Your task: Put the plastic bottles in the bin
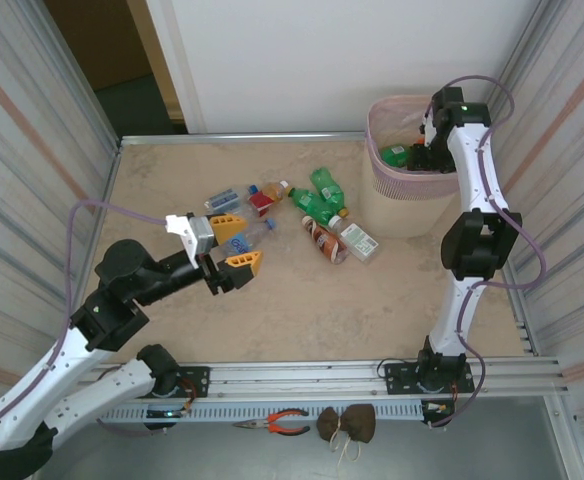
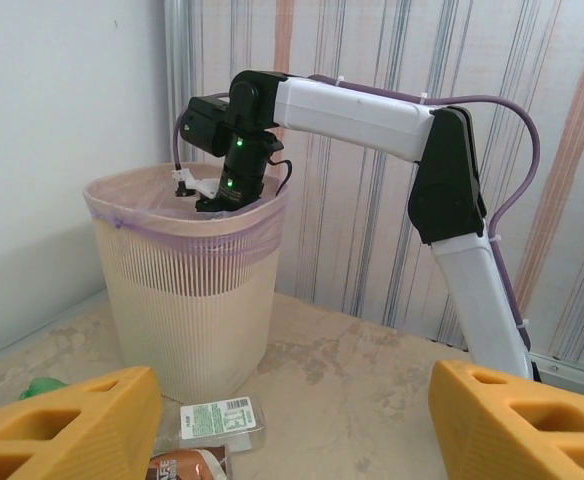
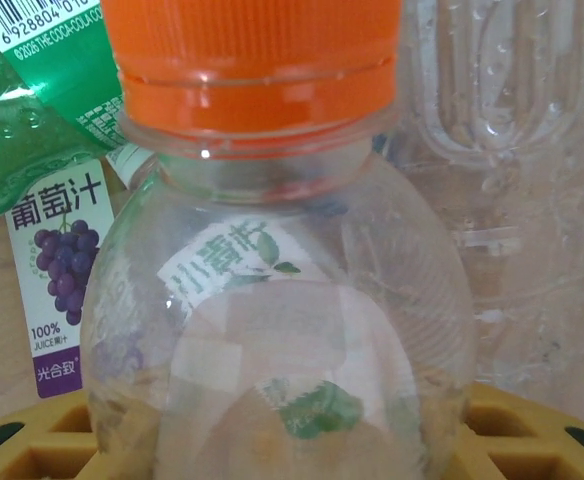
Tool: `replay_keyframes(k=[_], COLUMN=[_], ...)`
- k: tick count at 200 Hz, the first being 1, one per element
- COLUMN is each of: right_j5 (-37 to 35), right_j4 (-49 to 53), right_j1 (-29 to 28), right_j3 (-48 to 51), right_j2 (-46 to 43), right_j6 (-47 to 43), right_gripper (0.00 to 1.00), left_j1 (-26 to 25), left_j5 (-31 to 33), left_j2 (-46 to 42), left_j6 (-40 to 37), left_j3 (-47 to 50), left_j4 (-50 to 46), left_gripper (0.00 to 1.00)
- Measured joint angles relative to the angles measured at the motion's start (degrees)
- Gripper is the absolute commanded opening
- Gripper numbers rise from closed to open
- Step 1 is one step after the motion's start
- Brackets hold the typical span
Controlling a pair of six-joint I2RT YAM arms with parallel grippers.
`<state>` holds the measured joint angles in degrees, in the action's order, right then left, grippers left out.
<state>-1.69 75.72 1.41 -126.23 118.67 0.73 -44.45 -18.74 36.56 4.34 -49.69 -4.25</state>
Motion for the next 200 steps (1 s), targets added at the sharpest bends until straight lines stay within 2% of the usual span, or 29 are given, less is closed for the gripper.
replay_keyframes(k=[24, 62, 147, 200], right_j5=[0.24, 0.33, 0.44, 0.42], right_j4=[0.57, 1.07, 1.27, 1.11], right_j1=[0.00, 0.24, 0.55, 0.44], right_j3=[-0.42, -0.44, -2.23, -3.85], right_j2=[0.63, 2.45, 2.73, -2.21], right_j6=[-0.22, -0.57, -0.83, -0.81], right_gripper=[0.52, 0.65, 0.79, 0.80], left_j1=[0.52, 0.59, 0.59, 0.59], left_j5=[0.24, 0.66, 1.79, 2.84], left_j2=[0.00, -0.11, -0.13, 0.94], left_j6=[0.02, 0.66, 1.05, 0.96], left_j3=[0.00, 0.79, 1.27, -0.46], left_j4=[-0.24, -0.17, -1.27, -3.52], left_gripper=[0.71, 0.71, 0.71, 0.72])
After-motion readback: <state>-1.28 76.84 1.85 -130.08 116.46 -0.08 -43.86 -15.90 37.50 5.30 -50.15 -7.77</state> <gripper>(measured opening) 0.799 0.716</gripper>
